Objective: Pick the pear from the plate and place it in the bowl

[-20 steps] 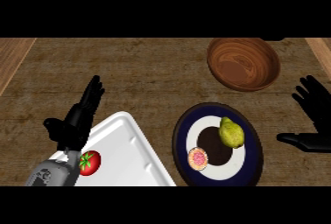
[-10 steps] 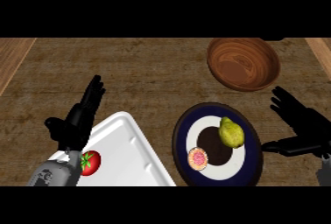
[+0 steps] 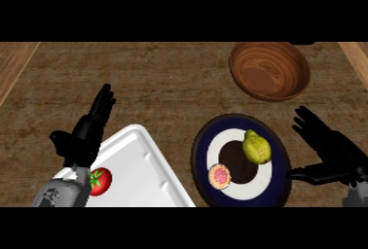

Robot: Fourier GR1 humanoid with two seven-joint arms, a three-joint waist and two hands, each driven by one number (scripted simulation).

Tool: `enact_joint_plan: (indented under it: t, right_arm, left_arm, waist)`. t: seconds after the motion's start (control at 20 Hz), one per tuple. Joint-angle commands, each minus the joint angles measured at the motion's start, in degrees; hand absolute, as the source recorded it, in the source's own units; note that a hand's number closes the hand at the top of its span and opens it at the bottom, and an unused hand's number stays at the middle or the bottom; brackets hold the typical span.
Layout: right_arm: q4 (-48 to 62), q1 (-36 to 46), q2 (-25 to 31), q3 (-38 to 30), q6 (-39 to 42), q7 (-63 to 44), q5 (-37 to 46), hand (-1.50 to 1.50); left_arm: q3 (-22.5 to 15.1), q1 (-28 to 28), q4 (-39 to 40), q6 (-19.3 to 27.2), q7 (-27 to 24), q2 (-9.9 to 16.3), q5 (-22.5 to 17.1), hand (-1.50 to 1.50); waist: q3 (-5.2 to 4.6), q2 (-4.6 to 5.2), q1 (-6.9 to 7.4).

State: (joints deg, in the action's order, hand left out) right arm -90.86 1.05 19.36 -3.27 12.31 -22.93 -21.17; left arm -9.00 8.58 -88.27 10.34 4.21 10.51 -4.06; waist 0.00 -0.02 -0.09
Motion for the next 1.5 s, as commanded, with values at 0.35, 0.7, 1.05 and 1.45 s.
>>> enact_joint_plan:
  t: [0.35, 0.7, 1.05, 1.45]
  right_arm:
    - [4.8, 1.2, -6.4, -2.2, 2.2, 4.5, 0.0, -1.50]
    - [2.1, -0.4, -8.3, -3.1, 2.4, 0.5, -1.7, -1.50]
    - [5.1, 1.1, -12.8, -0.1, -1.2, 3.5, 3.4, -1.50]
    - [13.5, 2.0, -11.0, 1.4, -1.3, 7.4, 11.3, -1.50]
  left_arm:
    - [1.7, 0.9, 0.3, -1.1, 1.6, -3.5, 3.3, 0.00]
    - [4.7, -1.8, -0.2, -5.8, -0.5, -3.2, 2.5, 0.00]
    - [5.1, 2.7, 2.4, -5.2, 0.8, -5.4, 4.2, 0.00]
    - [4.7, -0.2, 2.3, -4.4, -2.0, -7.5, 5.4, 0.00]
  waist:
    - [0.01, 0.03, 0.14]
    - [0.00, 0.00, 0.07]
    - [0.00, 0.03, -0.01]
    - [-0.01, 0.05, 0.10]
